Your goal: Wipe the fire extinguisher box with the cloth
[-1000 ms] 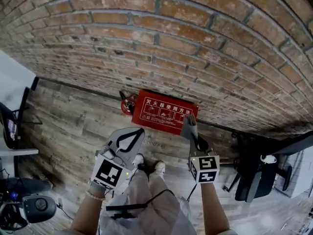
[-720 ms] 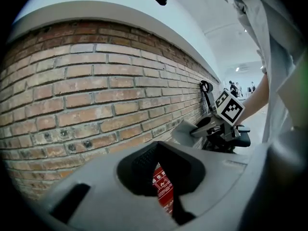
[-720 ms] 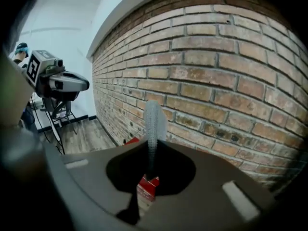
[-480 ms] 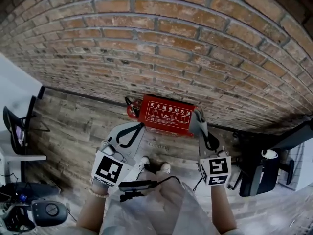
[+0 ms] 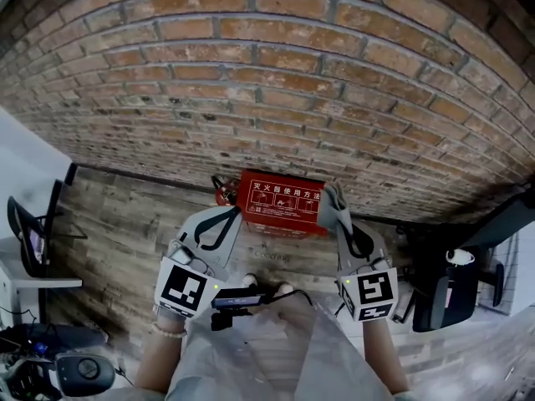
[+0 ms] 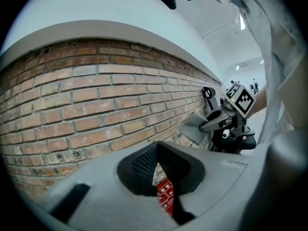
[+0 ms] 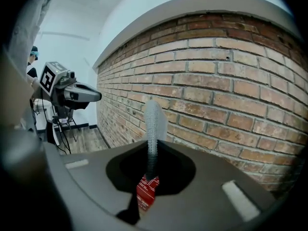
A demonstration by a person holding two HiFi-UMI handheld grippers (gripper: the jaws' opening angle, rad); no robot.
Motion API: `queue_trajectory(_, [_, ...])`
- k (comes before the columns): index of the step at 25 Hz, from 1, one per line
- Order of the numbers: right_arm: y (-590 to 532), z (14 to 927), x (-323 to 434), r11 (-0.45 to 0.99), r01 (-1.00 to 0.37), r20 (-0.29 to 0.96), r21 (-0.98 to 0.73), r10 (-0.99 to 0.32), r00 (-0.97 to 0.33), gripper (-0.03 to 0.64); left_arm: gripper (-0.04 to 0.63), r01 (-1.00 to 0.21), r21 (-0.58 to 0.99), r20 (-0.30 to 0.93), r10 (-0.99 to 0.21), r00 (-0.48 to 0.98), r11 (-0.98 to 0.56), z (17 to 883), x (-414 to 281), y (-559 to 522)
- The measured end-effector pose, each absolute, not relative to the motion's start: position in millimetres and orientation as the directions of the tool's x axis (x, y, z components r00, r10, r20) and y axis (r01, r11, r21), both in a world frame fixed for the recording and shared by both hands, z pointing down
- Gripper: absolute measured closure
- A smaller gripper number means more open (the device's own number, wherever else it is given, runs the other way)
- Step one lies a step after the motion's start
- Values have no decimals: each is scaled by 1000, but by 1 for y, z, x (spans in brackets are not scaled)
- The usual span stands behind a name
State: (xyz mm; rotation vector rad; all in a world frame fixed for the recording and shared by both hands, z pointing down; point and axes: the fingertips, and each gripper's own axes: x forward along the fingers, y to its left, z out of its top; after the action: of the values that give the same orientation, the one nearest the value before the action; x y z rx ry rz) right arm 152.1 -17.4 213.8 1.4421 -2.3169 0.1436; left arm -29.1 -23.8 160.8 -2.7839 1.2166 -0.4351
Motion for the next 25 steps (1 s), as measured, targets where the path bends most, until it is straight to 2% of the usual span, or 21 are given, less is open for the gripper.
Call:
queue_trajectory(13, [-13, 196, 134, 500, -853, 357, 150, -832, -425, 598, 597, -703, -193, 205, -728, 654, -685, 150, -26, -23])
queue_trajectory(25, [-11, 198, 137, 486, -861, 364, 149, -837, -410, 598, 597, -694, -191, 218, -720, 659, -694, 155, -25, -22])
